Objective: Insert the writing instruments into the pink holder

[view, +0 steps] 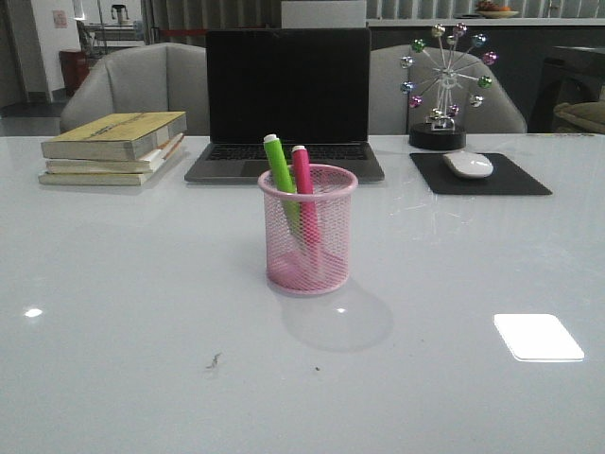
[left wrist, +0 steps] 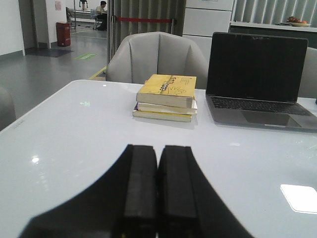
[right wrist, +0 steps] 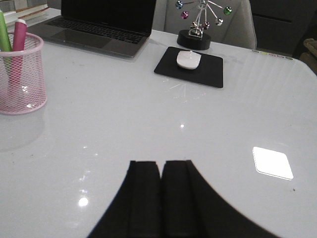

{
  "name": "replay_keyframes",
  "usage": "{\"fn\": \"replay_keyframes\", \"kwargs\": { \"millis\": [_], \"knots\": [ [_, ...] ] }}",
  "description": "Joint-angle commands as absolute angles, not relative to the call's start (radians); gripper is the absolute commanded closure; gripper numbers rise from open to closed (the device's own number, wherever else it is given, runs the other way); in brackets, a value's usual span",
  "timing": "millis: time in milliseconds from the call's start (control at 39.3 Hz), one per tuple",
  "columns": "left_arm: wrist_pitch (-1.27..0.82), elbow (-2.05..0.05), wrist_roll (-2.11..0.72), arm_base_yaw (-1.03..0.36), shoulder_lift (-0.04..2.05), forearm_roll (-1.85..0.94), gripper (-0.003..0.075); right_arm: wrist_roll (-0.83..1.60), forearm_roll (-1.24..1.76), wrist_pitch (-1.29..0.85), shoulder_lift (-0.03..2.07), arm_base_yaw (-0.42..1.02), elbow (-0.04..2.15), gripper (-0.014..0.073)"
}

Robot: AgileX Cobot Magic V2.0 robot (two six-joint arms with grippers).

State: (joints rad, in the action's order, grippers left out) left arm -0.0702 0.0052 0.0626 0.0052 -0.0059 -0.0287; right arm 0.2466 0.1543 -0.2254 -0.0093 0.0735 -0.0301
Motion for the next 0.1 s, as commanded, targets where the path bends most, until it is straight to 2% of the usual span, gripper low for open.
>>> {"fn": "replay_keyframes", "kwargs": {
  "millis": [0, 76],
  "knots": [
    [0.016, 0.008, 0.073, 0.000, -0.029, -0.036, 0.0628, 0.255, 0.151, -0.144, -0.029, 0.074, -0.031, 0.0545],
    [0.016, 0.008, 0.073, 0.000, -0.029, -0.036, 0.0628, 0.255, 0.151, -0.144, -0.029, 0.074, -0.031, 0.0545]
  ]
}}
